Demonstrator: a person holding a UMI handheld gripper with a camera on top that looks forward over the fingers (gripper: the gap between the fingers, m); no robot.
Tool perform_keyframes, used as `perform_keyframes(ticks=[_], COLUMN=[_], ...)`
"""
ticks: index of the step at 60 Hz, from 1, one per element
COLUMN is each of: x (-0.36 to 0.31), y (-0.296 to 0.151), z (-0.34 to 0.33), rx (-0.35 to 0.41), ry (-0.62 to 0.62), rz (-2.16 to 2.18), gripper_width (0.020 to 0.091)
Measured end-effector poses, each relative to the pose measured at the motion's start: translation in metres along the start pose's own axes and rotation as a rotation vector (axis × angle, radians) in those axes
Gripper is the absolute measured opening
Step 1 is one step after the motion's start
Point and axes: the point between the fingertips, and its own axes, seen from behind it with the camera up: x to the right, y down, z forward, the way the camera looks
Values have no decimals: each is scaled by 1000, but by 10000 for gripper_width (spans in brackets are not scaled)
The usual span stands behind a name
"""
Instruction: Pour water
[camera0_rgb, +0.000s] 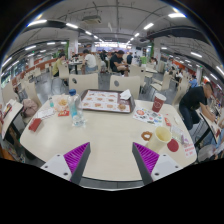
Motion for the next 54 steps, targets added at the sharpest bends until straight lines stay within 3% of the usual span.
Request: perform_keyframes(ticks=[12,23,33,45,54], x=[-27,-95,-156,-183,-184], y=[5,7,-35,-95,-107], z=[8,29,79,171,234], rx=[-19,-22,81,190,202], ry=[12,-38,-78,-46,-4], rz=[-13,-5,14,32,63], gripper_width=[853,855,858,853,831])
